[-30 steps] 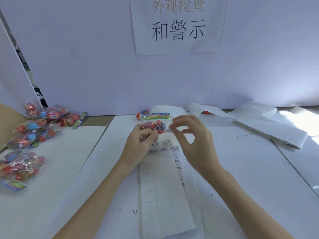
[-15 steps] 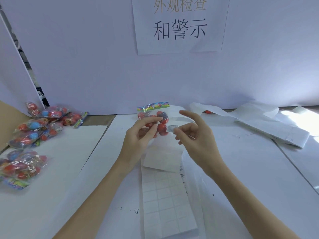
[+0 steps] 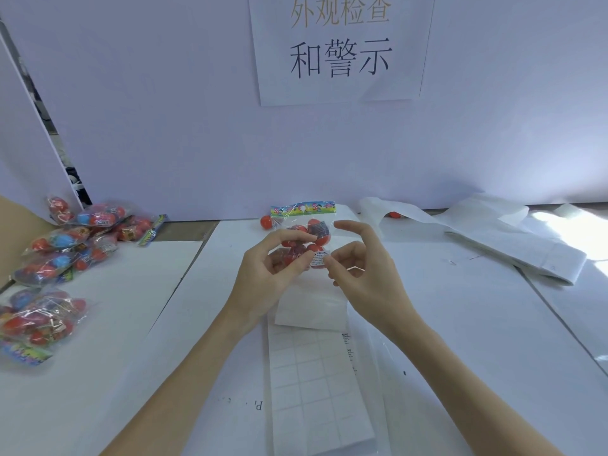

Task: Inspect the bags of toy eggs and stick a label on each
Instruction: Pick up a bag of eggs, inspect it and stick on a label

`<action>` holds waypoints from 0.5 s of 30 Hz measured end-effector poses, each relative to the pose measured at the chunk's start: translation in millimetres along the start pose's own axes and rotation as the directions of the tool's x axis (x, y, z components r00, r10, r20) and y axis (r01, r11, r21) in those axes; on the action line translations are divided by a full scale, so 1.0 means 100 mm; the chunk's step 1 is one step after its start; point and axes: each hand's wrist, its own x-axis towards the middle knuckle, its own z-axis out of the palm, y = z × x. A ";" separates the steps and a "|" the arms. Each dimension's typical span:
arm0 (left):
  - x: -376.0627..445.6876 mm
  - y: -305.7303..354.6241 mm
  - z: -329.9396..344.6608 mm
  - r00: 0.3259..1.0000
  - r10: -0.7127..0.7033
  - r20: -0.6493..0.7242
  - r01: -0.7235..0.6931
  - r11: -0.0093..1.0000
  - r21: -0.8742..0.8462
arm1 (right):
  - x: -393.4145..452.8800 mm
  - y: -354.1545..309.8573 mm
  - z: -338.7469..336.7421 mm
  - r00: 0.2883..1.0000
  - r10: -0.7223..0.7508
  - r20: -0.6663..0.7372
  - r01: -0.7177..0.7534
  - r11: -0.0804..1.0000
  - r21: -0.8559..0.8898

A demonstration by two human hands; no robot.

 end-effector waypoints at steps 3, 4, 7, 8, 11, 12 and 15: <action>0.00 0.00 0.00 1.000 0.014 -0.005 -0.014 1.000 0.000 | -0.01 0.00 0.00 1.000 -0.009 0.016 0.009 1.000 -0.010; 0.01 0.00 0.00 1.000 0.013 -0.007 -0.013 1.000 -0.001 | -0.02 0.00 0.00 1.000 -0.010 0.020 0.010 1.000 -0.013; 0.01 0.00 -0.01 1.000 0.007 -0.006 -0.007 1.000 -0.012 | -0.02 0.00 -0.02 0.999 -0.032 0.022 0.033 0.999 -0.044; 0.01 0.00 -0.01 1.000 0.006 -0.007 -0.006 1.000 -0.014 | -0.03 0.00 -0.02 0.998 -0.053 0.019 0.054 0.996 -0.066; 0.02 -0.01 -0.02 1.000 0.011 -0.013 -0.011 1.000 -0.013 | -0.04 0.00 0.01 0.991 -0.133 -0.018 0.129 0.978 -0.164; 0.02 0.00 -0.02 1.000 0.013 -0.019 -0.014 1.000 -0.022 | -0.05 0.00 0.02 0.987 -0.153 -0.038 0.143 0.969 -0.201; 0.03 0.01 -0.02 0.999 0.006 -0.037 -0.009 0.996 -0.089 | -0.05 -0.02 0.02 0.989 -0.114 -0.089 0.091 0.969 -0.232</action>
